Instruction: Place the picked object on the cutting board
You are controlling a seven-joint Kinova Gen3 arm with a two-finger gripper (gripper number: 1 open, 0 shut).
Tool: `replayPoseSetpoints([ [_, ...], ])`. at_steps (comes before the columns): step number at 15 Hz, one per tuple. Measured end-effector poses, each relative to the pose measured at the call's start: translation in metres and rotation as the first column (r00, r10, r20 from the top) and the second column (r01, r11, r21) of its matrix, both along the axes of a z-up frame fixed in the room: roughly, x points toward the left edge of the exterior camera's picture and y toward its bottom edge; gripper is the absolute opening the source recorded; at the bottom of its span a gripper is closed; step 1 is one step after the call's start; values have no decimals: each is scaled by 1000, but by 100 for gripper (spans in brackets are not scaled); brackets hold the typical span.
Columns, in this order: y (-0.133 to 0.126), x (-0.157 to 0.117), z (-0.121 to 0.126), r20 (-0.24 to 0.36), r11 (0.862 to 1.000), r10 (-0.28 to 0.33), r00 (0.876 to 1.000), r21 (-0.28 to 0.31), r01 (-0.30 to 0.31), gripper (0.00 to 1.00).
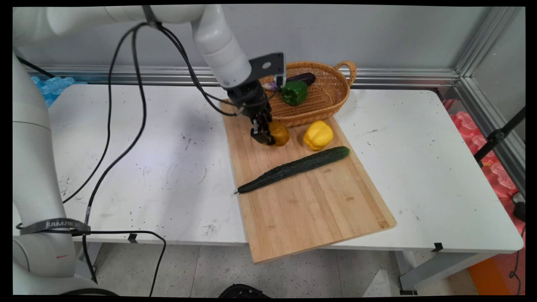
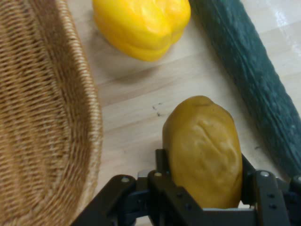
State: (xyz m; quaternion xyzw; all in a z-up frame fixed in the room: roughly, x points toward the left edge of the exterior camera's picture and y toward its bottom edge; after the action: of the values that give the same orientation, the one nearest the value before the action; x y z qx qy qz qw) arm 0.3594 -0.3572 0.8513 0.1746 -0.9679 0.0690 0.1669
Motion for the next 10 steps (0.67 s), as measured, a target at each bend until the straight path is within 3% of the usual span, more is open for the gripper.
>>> replayPoseSetpoints([
  [7, -12, -5, -46, 6, 998, -68, 998, 13, 68, 0],
  [8, -13, -5, -49, 6, 997, -75, 997, 13, 75, 100],
  [10, -13, -4, -52, 3, 996, -88, 996, 12, 88, 100],
])
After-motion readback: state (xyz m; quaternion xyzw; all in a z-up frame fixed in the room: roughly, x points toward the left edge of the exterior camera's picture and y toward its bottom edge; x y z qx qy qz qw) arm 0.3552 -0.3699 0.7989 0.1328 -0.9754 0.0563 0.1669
